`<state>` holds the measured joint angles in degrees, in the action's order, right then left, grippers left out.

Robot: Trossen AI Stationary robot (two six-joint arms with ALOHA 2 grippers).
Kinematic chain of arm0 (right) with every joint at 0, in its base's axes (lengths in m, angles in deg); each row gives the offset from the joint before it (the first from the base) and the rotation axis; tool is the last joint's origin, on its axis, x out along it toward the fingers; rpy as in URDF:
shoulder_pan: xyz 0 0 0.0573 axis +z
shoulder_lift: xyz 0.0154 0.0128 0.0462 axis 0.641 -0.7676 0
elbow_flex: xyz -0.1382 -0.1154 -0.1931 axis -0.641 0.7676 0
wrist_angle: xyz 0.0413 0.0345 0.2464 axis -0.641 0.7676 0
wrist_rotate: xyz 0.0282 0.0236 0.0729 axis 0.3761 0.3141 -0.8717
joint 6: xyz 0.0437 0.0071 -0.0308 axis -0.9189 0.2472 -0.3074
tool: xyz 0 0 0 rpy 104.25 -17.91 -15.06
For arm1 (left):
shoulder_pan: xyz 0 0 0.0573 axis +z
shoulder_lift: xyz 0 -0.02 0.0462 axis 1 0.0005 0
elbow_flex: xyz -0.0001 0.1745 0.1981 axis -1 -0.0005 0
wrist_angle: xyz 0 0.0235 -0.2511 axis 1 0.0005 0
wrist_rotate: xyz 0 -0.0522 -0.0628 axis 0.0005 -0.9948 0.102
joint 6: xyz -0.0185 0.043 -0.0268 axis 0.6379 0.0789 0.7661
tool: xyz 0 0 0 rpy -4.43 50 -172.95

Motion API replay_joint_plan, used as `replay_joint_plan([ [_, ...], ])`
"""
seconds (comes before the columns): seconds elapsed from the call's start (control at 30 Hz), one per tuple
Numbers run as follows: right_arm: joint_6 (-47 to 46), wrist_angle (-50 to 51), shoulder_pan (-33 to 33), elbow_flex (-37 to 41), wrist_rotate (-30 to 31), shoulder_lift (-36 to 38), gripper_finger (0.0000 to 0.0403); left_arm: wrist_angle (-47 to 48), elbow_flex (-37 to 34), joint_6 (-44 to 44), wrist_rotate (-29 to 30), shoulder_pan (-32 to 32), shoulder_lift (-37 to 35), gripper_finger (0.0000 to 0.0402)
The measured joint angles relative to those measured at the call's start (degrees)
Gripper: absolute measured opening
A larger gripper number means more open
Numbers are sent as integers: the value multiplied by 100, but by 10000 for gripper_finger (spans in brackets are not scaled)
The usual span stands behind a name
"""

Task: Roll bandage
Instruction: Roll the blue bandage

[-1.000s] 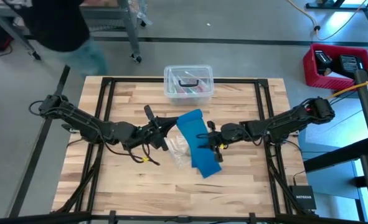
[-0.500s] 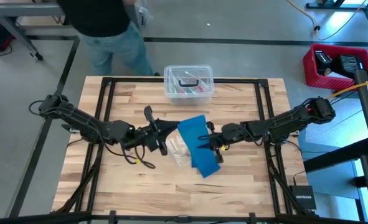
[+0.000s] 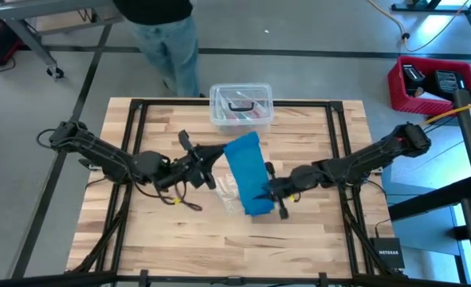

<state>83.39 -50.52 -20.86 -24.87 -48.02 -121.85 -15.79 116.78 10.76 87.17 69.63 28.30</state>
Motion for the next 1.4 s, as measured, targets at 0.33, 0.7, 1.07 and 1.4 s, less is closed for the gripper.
replay_joint_plan([
  [0.33,61,1978,1188,-1988,738,13,2,-70,-497,-230,510,249,4,1],
  [0.7,820,2530,1552,-3431,760,4,1,222,-885,223,521,187,24,0],
  [1.07,535,2048,1294,-3517,538,0,1,616,-1008,308,458,-118,407,0],
  [1.4,36,1912,972,-3838,396,-3,1,702,-1006,673,460,-536,984,0],
])
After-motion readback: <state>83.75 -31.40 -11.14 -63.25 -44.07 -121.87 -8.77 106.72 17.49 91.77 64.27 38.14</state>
